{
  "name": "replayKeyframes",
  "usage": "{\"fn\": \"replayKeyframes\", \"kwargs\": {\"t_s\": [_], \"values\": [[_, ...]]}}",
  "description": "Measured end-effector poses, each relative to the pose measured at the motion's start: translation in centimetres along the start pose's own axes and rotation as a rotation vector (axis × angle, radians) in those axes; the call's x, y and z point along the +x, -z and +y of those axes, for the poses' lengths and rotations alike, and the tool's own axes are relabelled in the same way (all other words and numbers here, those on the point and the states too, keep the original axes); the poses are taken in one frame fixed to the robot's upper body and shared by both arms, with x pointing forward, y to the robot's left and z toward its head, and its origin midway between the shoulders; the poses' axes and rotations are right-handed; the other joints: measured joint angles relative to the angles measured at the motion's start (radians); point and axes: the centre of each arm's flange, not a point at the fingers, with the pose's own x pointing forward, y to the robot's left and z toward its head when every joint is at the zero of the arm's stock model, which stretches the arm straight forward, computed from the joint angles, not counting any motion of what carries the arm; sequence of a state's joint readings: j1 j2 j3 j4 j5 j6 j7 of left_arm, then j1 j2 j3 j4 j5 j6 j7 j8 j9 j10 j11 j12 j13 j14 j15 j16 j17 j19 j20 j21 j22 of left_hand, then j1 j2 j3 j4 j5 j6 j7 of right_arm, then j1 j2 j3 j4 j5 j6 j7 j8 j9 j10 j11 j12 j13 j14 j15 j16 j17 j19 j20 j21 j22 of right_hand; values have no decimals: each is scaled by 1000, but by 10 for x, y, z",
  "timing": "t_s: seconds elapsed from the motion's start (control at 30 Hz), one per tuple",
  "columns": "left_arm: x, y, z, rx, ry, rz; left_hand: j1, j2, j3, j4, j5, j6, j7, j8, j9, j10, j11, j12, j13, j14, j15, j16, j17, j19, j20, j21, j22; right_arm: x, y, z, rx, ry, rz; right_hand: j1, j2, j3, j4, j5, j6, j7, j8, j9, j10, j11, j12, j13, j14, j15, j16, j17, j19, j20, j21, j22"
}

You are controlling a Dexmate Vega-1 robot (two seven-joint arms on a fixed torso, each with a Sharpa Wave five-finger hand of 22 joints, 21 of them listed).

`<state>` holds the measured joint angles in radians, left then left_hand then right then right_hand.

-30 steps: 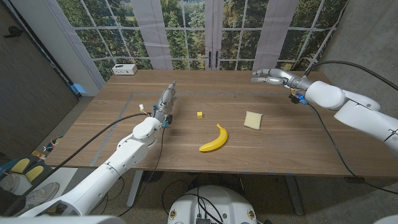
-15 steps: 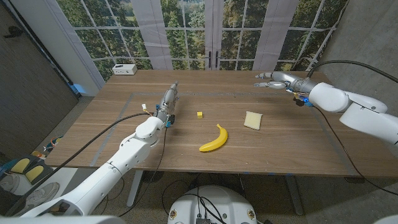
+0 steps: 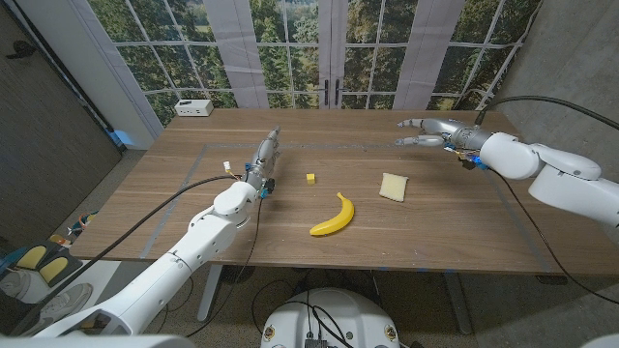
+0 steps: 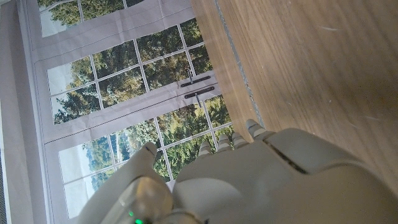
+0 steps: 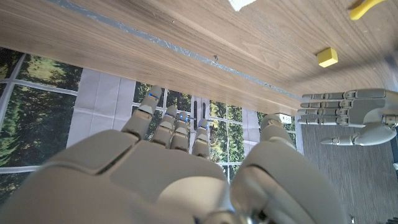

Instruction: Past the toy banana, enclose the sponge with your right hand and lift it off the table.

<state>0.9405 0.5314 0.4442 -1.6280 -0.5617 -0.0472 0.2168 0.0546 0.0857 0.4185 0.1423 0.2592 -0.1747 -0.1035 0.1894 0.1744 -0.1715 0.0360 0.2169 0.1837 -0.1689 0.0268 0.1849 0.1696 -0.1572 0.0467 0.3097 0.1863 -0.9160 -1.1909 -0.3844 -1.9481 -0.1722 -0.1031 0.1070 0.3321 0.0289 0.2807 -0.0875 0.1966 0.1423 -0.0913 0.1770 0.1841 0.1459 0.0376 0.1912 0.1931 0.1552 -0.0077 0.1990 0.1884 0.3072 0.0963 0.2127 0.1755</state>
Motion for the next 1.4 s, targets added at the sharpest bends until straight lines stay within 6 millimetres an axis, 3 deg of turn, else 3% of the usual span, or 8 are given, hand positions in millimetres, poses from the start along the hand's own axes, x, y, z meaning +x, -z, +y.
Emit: {"fn": "replayKeyframes", "kwargs": {"t_s": [0.7,0.9,0.93,1.4], "values": [[3,1,4,0,0,7,0,0,0,0,4,0,0,-5,0,0,0,0,0,0,0,0,0,0,0,-8,2,7,-9,17,-128,-62,43,-4,-14,-8,-8,8,-25,-14,0,0,-13,-13,-3,0,-11,0,0,0,0,0,-6,4],[2,2,8,4,-6,10,0,0,-4,4,4,0,0,-5,0,0,0,0,0,0,0,0,0,0,0,-8,2,6,-3,18,-158,-78,77,-4,-14,-8,-8,8,-27,-16,0,0,-20,-20,-3,0,-11,0,0,0,0,0,-5,4],[1,2,9,-1,-6,8,0,0,-4,4,4,0,0,-5,0,0,0,0,0,0,0,0,0,0,0,-8,2,10,-13,25,-149,-86,59,-4,-14,-7,-8,8,-27,-16,0,0,-20,-20,-3,0,-11,0,0,0,0,0,-5,4],[-7,0,15,-2,-15,1,0,0,-8,1,4,0,0,-5,0,0,0,0,0,0,0,0,0,5,5,-16,2,12,-16,39,-157,-119,91,-3,-24,-12,-12,8,-43,-18,0,0,-30,-23,-3,0,-11,0,0,0,0,0,-5,4]]}}
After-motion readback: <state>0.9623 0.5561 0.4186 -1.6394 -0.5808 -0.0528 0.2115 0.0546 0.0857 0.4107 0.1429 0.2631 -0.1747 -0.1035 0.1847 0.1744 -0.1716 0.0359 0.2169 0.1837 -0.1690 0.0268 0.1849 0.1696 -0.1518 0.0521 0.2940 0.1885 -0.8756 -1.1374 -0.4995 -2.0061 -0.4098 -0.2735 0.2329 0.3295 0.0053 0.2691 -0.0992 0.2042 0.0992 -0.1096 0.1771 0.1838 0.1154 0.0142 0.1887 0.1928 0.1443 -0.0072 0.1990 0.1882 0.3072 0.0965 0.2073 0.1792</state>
